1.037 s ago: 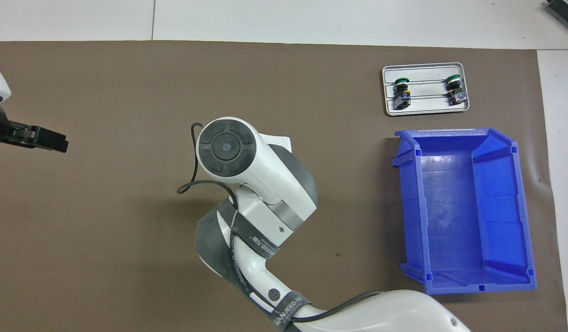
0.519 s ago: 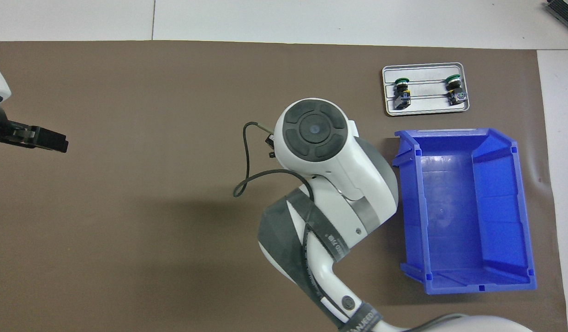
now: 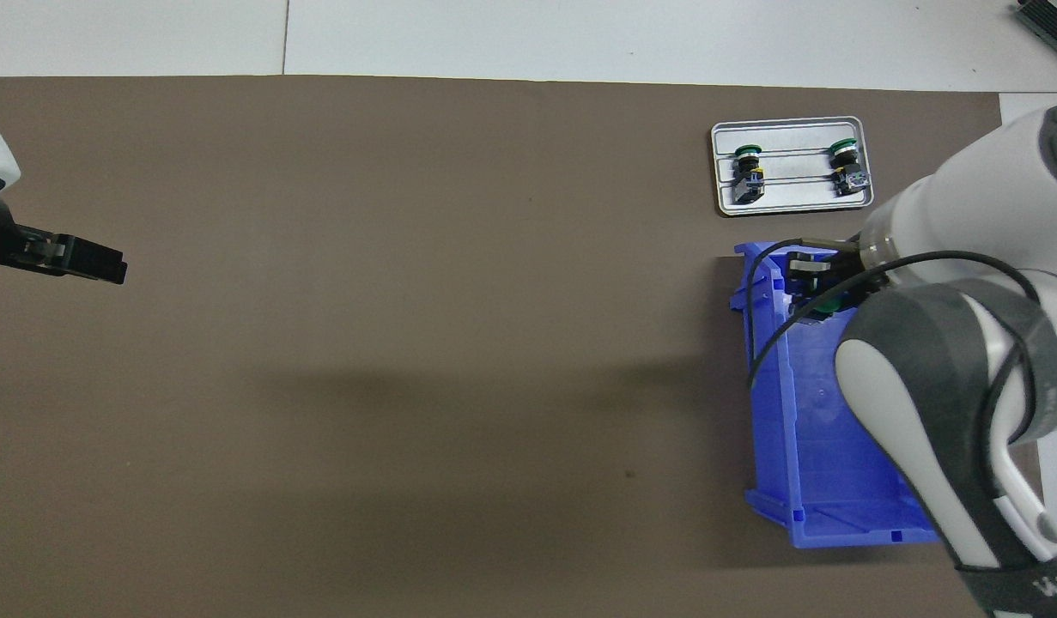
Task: Place and press button with both arms
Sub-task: 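Carry the green button to the blue bin and lower it inside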
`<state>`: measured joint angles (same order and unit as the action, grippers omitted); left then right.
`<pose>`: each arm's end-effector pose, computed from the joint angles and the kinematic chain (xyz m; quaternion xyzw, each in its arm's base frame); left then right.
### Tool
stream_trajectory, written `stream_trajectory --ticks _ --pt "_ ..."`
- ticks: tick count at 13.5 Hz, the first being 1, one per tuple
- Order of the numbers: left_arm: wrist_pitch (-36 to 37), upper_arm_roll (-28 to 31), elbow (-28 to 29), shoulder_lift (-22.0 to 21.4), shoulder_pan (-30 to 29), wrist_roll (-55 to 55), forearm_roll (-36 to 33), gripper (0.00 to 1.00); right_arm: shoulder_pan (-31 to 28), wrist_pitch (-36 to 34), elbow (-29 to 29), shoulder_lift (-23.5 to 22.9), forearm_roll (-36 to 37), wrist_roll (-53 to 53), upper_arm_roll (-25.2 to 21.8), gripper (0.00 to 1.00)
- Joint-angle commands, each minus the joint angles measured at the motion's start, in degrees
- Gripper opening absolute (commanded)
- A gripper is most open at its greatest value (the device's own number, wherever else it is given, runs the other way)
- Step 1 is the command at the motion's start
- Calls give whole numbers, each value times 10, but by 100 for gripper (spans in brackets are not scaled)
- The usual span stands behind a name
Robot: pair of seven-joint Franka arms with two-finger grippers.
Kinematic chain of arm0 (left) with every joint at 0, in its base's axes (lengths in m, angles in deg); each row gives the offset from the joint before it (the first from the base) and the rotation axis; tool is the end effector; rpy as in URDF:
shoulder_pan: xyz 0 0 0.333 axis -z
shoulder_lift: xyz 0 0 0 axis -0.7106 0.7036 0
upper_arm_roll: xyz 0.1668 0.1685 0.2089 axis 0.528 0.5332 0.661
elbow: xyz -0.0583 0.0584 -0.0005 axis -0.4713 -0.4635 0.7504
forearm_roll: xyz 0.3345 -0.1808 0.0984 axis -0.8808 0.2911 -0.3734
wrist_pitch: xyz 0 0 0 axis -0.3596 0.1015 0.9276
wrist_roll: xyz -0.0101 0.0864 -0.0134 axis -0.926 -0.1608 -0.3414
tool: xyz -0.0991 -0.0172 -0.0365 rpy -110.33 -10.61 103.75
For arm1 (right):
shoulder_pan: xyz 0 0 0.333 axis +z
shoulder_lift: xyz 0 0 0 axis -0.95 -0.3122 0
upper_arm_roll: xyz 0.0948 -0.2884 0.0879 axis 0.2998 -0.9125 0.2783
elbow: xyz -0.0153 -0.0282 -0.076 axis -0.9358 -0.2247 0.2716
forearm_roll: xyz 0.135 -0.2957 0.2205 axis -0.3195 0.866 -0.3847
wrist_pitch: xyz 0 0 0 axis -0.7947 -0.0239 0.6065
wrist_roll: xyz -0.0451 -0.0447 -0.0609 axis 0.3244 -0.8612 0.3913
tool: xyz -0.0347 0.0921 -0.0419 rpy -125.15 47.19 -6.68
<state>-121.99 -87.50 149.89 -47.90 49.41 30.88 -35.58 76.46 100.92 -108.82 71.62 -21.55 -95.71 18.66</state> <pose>0.5657 -0.0202 0.5953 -0.9940 0.1086 -0.0104 0.0054 0.5663 0.0644 0.5197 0.9958 -0.0864 -0.0199 0.0244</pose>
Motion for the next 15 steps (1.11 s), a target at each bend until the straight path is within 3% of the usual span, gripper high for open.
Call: stream_trajectory --ticks 1,11,15 --pt "-1 -5 16 -16 -6 3 -9 100 -62 69 -53 12 -21 130 8 0" --pt "-1 -5 16 -16 -6 3 -9 100 -101 256 -103 -92 -55 288 7 0" --pt "-1 -5 16 -16 -6 3 -9 100 -112 264 -105 -105 -56 311 8 0"
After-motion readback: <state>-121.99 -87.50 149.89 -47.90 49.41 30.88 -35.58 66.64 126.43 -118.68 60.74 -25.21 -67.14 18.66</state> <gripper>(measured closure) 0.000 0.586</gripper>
